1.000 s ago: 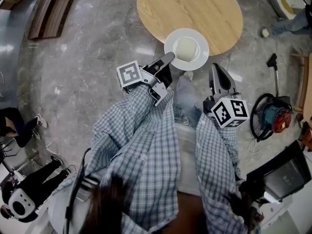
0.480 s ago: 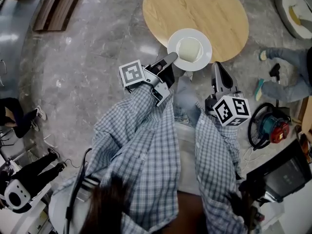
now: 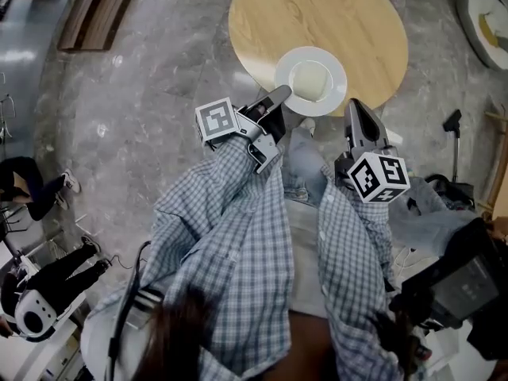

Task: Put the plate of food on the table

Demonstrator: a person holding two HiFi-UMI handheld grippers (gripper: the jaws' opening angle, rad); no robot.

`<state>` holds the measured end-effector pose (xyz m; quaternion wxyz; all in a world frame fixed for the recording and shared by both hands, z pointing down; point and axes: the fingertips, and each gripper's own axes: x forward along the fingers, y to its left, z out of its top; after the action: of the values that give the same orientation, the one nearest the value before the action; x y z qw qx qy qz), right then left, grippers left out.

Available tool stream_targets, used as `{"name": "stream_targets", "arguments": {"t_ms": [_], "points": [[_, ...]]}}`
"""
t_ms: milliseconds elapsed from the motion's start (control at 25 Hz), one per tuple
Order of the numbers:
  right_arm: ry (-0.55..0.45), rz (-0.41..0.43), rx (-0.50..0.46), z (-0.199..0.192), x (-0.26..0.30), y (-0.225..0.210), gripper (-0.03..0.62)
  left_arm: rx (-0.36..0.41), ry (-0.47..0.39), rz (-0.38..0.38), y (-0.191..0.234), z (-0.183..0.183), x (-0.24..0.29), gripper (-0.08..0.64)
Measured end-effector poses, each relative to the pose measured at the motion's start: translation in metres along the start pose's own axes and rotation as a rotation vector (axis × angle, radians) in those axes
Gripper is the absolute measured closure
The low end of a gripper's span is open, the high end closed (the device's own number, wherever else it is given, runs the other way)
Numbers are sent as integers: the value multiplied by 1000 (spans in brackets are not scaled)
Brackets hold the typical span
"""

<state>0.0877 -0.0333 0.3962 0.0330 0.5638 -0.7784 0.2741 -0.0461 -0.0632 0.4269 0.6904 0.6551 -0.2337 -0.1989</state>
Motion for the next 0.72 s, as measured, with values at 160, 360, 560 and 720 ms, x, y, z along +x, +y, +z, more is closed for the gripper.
{"name": "stream_targets", "arguments": {"t_ms": [160,360,560,720], "points": [[19,-19,50,3,14,-16,584,3,1,4,2,7,14,532],[29,-18,100,11,28,-35,584,17,-5,26,7,13,34,532],[72,30,158,14,48,-54,581,34,-23,50,14,21,57,532],[124,80,242,13,61,-63,525,39,-39,35,10,24,74,532]]}}
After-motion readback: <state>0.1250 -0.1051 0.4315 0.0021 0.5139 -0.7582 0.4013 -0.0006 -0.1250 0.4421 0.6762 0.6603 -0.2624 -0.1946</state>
